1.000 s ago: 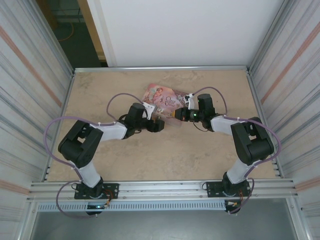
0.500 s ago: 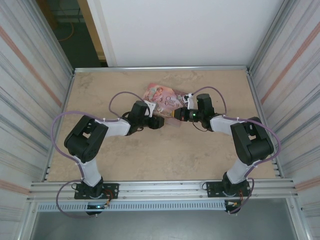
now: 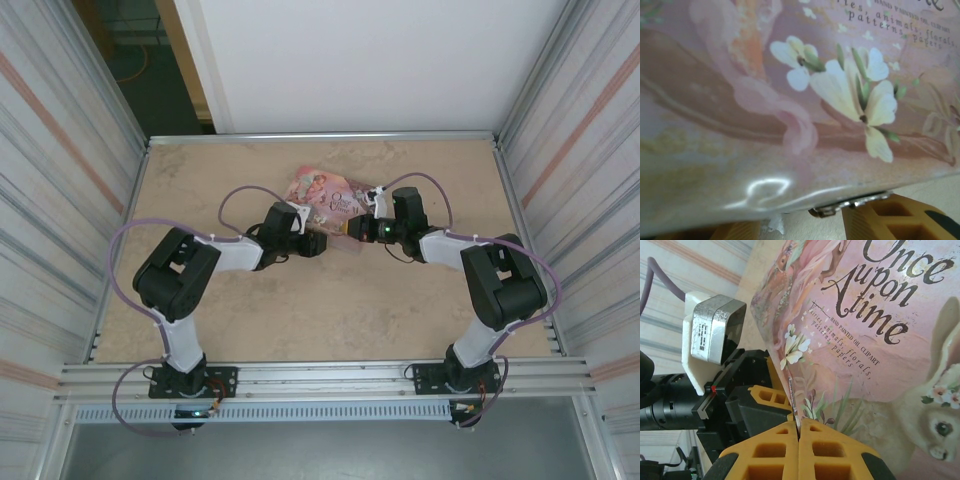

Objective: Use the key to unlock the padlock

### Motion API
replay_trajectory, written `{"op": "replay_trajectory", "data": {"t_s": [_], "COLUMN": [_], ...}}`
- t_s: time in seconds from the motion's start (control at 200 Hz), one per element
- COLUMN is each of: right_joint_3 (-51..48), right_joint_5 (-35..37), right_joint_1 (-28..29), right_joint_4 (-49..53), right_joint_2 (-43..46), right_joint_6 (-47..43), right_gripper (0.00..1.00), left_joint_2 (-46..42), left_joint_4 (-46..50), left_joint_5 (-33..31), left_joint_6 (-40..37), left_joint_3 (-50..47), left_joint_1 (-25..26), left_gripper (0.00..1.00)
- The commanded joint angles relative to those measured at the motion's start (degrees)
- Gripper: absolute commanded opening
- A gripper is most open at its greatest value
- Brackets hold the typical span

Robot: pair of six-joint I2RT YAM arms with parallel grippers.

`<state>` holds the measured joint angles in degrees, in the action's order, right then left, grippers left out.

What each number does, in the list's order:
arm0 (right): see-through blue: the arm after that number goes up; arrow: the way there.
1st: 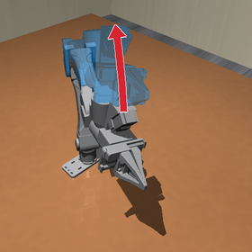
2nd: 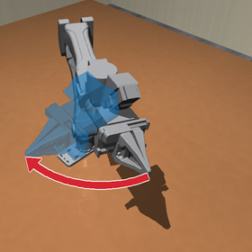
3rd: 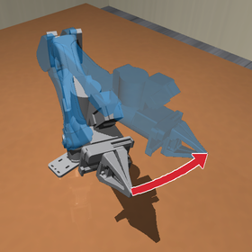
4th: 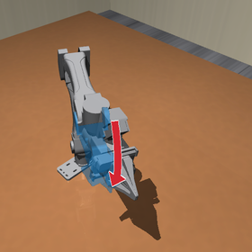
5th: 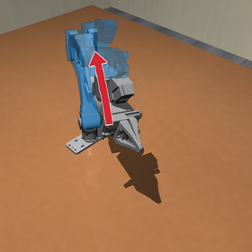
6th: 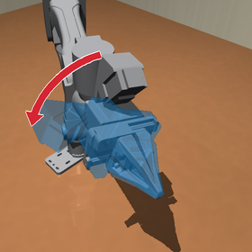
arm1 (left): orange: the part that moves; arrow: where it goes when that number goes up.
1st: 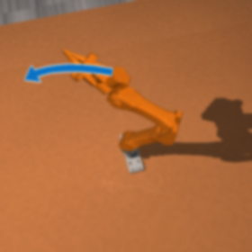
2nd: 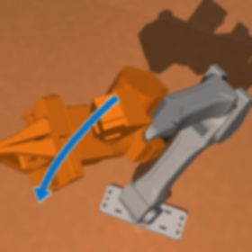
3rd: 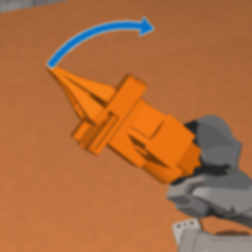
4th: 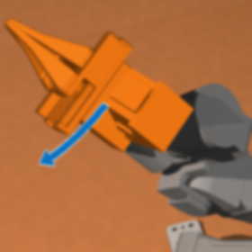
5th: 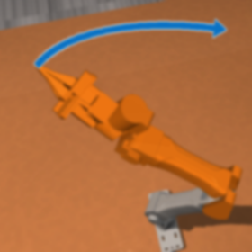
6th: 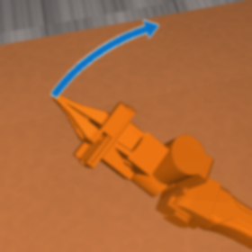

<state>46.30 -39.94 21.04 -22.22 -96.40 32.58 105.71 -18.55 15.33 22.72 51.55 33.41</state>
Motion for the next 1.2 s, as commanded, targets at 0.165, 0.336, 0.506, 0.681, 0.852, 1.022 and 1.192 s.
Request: {"op": "replay_trajectory", "data": {"t_s": [0.165, 0.336, 0.506, 0.681, 0.852, 1.022, 1.192], "right_joint_3": [1.06, 0.98, 1.04, 1.08, 1.16, 1.16, 1.24], "right_joint_5": [0.75, 0.67, 0.59, 0.48, 0.46, 0.61, 0.74], "right_joint_1": [0.97, 1.05, 1.11, 1.21, 1.20, 1.16, 1.32], "right_joint_4": [2.43, 2.42, 2.29, 2.32, 2.44, 2.61, 2.61], "right_joint_2": [-1.37, -1.27, -1.18, -0.80, -0.68, -0.63, -0.76], "right_joint_6": [-0.23, -0.41, -0.41, -0.41, -0.52, -0.67, -0.67], "right_gripper": [0.00, 0.00, 0.00, 0.00, 0.00, 0.00, 0.00], "left_joint_2": [2.11, 2.72, 3.25, 3.02, 2.41, 1.28, 0.66], "left_joint_4": [-2.67, -3.25, -4.07, -4.31, -3.75, -1.86, -1.10], "left_joint_5": [-1.85, -2.50, -3.02, -3.28, -4.11, -6.72, -8.42], "left_joint_6": [3.72, 5.13, 6.40, 6.71, 6.68, 6.91, 7.22], "left_joint_3": [1.63, 1.71, 1.71, 1.71, 1.72, 1.82, 1.76], "left_joint_1": [0.34, 0.34, 0.34, 0.33, 0.34, 0.34, 0.41], "left_gripper": [0.41, 0.39, 0.36, 0.34, 0.37, 0.42, 0.42]}}
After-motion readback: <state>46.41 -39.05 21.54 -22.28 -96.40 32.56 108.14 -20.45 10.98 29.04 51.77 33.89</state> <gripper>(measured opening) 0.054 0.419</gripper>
